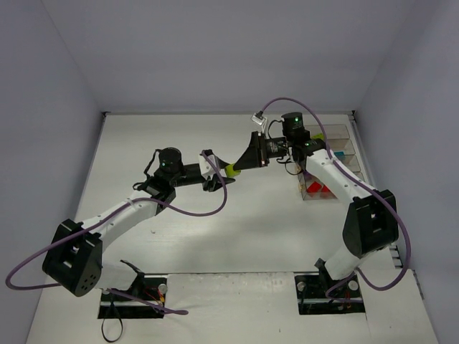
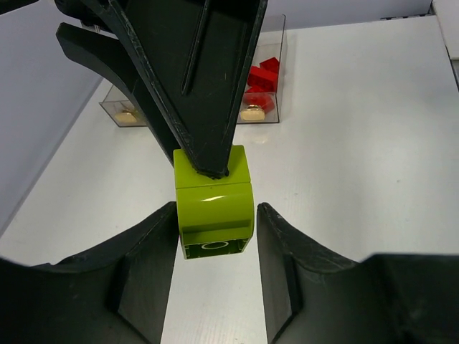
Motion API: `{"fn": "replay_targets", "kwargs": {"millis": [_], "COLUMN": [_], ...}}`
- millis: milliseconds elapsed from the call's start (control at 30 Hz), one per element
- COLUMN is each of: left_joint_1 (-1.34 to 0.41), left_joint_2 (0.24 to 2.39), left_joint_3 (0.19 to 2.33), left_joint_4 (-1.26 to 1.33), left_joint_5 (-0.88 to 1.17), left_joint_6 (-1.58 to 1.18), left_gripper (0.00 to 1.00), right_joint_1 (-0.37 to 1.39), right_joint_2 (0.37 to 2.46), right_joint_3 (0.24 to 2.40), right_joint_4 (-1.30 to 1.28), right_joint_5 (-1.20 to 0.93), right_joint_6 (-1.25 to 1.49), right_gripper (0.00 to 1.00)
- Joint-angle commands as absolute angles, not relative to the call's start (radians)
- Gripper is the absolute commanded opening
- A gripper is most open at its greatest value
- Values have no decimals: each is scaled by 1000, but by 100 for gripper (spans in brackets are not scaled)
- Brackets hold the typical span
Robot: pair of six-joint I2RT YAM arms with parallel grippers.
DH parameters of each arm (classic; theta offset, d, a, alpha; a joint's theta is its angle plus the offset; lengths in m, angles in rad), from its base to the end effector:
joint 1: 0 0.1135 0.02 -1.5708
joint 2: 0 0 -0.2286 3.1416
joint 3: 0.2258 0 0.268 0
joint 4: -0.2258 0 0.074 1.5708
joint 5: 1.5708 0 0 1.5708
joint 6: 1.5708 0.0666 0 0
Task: Sort the legos into containers by color
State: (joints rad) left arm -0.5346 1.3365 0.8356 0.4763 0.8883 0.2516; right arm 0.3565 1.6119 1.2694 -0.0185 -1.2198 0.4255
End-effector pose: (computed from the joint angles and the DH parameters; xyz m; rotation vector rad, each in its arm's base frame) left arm 0.2669 -0.2181 0.2602 1.2261 1.1264 -0.9192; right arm 0.3401 0.1934 0.2765 -0.8224 1.8639 1.6685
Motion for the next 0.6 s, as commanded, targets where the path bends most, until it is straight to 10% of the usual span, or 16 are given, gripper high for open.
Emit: {"fn": "replay_targets", "kwargs": {"millis": [0, 233, 567], "left_joint_1": [-532, -532, -529], "left_joint_2": [1304, 1310, 1279], "left_joint_3": [877, 896, 850], "left_joint_4": [502, 471, 454], "left_joint_5": [930, 907, 827], "left_joint_6": [279, 281, 275], "left_gripper": [41, 11, 0], "right_joint_1": [367, 367, 316], "right_joint_2": [1577, 1563, 1537], "right_joint_3": [1267, 1247, 1239], "right_joint_4": [32, 32, 31], "right_joint_5": [-1267, -1258, -1239], "right_joint_6": [414, 407, 403], "right_gripper": [3, 3, 0]}}
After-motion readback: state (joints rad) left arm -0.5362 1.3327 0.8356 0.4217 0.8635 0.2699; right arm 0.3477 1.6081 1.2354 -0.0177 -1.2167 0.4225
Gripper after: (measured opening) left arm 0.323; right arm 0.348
